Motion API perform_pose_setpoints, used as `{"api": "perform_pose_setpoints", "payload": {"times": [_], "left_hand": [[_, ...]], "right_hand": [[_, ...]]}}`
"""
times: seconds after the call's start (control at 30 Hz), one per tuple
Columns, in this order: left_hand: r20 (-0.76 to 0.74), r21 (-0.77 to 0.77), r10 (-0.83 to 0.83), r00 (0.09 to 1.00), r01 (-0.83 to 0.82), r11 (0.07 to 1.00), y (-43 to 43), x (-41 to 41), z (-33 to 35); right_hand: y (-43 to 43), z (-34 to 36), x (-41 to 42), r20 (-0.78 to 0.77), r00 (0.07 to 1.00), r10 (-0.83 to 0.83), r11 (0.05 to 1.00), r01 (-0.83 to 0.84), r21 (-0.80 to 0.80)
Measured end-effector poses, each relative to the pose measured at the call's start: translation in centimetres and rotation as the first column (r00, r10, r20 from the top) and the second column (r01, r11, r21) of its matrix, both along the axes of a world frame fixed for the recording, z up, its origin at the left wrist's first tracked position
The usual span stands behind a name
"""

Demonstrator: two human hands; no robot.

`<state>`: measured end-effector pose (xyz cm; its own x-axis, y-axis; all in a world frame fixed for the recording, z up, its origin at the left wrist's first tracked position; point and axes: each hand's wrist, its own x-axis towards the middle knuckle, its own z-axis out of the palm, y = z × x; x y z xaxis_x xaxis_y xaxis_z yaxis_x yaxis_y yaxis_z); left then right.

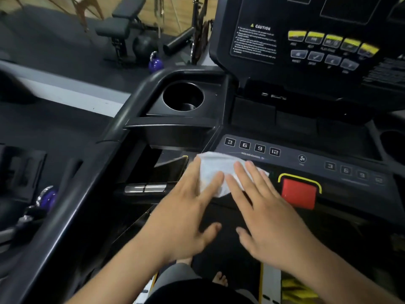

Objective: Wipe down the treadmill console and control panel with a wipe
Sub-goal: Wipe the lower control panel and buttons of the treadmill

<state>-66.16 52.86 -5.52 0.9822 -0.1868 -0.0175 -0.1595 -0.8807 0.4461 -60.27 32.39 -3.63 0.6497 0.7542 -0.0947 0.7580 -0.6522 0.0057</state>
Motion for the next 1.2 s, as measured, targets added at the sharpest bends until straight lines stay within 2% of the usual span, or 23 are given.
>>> {"api": "perform_pose_setpoints", "payload": {"times": [0.1, 0.2, 0.27, 0.5, 0.6, 0.7, 0.87, 0.97, 1.2], "left_hand": [[0.151, 0.151, -0.079, 0.985, 0.056, 0.987, -1.1, 1.3, -0.2], [0.118, 0.268, -0.097, 0.988, 0.063, 0.961, -3.4, 6.4, 1.3], [0.133, 0.331, -0.090, 0.987, 0.041, 0.943, -4.7, 8.2, 1.8], [0.100, 0.388, -0.142, 0.985, 0.092, 0.917, -6.0, 2.2, -0.5], [0.125, 0.443, -0.156, 0.980, 0.086, 0.892, -7.3, 5.6, 0.5], [0.153, 0.505, -0.173, 0.973, 0.073, 0.860, -8.7, 9.3, 1.5], [0.184, 0.398, -0.248, 0.951, 0.158, 0.904, -7.8, 5.4, 0.2], [0.199, 0.427, -0.286, 0.937, 0.180, 0.886, -6.6, 3.4, -0.8], [0.278, 0.418, -0.112, 0.954, -0.015, 0.908, -4.8, 6.8, -0.2]], "right_hand": [[-1.7, 0.0, 1.4, 0.025, 1.000, 0.004, 0.999, -0.003, -0.034], [-1.4, 1.2, 4.8, 0.086, 0.991, -0.101, 0.993, 0.105, -0.045], [-0.7, 1.9, 5.5, 0.052, 0.985, -0.165, 0.985, 0.167, -0.049], [-2.4, 0.4, -1.1, -0.019, 0.985, -0.174, 0.985, 0.174, 0.006], [-3.1, 1.2, 1.3, 0.051, 0.976, -0.210, 0.978, 0.211, 0.001], [-2.8, 2.5, 4.3, 0.046, 0.957, -0.285, 0.958, 0.286, -0.010], [-3.1, 2.4, 0.5, -0.028, 0.957, -0.290, 0.956, 0.288, -0.053], [-3.1, 2.3, -0.7, -0.040, 0.967, -0.251, 0.968, 0.249, -0.041], [1.3, 2.3, 3.1, 0.038, 0.967, -0.251, 0.966, 0.252, -0.050]]}}
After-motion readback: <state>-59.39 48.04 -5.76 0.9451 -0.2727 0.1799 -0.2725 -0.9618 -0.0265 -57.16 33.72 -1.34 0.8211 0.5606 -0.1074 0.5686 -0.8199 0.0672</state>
